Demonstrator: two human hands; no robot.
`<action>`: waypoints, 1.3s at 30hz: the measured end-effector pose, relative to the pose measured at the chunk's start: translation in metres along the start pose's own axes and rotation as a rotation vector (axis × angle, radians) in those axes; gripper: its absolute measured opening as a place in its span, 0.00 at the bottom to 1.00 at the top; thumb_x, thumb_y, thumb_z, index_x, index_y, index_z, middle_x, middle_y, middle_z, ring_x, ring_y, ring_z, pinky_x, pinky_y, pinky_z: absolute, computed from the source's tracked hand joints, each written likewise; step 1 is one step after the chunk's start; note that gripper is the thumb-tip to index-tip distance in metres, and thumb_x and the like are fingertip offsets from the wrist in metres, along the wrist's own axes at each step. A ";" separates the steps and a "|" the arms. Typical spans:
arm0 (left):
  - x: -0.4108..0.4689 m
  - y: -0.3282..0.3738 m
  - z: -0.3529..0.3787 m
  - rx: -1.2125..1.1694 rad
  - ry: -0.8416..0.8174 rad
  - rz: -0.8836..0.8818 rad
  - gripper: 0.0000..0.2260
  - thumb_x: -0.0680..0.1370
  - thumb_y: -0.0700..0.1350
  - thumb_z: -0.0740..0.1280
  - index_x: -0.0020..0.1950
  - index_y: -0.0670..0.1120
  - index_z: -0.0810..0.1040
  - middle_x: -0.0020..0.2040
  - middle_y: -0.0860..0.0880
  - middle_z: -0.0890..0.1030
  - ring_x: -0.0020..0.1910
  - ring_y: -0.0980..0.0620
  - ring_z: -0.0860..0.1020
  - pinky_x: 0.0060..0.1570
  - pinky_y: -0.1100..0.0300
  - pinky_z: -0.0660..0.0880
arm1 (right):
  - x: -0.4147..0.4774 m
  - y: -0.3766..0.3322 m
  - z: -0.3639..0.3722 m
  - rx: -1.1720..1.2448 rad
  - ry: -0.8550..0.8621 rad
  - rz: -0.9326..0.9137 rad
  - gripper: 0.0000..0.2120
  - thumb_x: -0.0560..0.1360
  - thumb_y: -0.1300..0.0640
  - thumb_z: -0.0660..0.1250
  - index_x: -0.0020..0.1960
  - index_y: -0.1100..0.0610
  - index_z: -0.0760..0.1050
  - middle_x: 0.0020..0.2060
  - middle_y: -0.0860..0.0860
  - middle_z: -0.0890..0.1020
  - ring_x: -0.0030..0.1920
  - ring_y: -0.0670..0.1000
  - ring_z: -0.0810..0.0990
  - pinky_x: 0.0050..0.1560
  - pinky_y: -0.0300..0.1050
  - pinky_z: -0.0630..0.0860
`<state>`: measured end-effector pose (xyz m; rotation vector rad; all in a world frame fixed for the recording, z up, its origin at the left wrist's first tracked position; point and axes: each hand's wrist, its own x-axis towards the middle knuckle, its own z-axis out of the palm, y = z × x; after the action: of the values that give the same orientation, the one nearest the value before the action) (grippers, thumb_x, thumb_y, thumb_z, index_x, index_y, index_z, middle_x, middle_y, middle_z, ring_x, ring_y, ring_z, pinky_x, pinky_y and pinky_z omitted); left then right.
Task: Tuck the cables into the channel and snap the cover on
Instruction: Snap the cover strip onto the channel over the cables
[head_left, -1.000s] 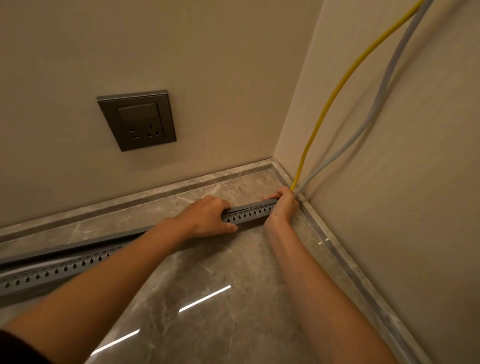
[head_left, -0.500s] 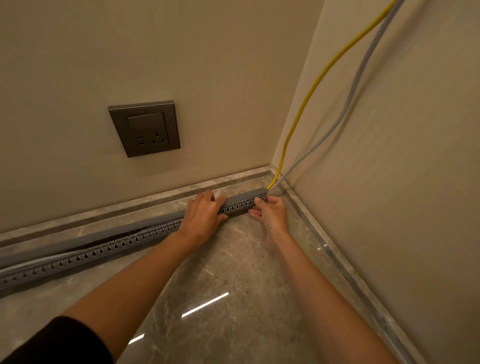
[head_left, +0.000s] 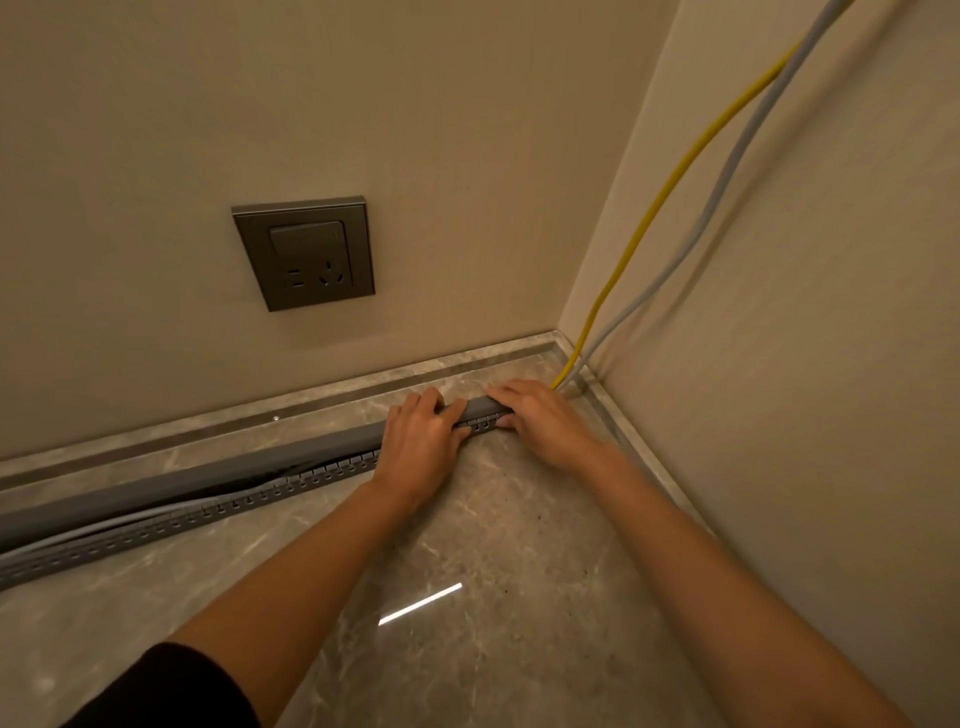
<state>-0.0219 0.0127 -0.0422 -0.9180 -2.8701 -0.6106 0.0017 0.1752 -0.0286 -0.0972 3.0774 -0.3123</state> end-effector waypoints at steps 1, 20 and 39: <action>0.001 0.000 0.001 -0.008 0.004 -0.011 0.17 0.77 0.46 0.64 0.64 0.43 0.75 0.54 0.40 0.77 0.53 0.40 0.74 0.53 0.49 0.70 | 0.002 0.002 0.000 0.006 -0.027 -0.019 0.21 0.77 0.60 0.62 0.70 0.59 0.67 0.64 0.57 0.73 0.64 0.56 0.70 0.65 0.44 0.62; 0.007 -0.006 0.018 0.262 0.004 0.286 0.12 0.69 0.38 0.55 0.49 0.39 0.72 0.39 0.41 0.81 0.32 0.43 0.78 0.34 0.55 0.77 | -0.002 0.014 0.019 -0.174 0.184 -0.221 0.18 0.71 0.57 0.56 0.52 0.64 0.80 0.45 0.57 0.84 0.41 0.57 0.83 0.49 0.45 0.77; -0.015 -0.046 -0.025 0.067 -0.193 0.060 0.21 0.78 0.42 0.63 0.70 0.40 0.67 0.59 0.37 0.76 0.57 0.37 0.73 0.56 0.49 0.71 | -0.005 0.005 0.024 -0.151 0.203 -0.119 0.16 0.68 0.65 0.65 0.54 0.67 0.78 0.45 0.60 0.83 0.45 0.59 0.82 0.49 0.57 0.79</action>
<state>-0.0374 -0.0396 -0.0380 -1.1058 -2.9955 -0.4403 0.0075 0.1752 -0.0532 -0.2720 3.3010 -0.0989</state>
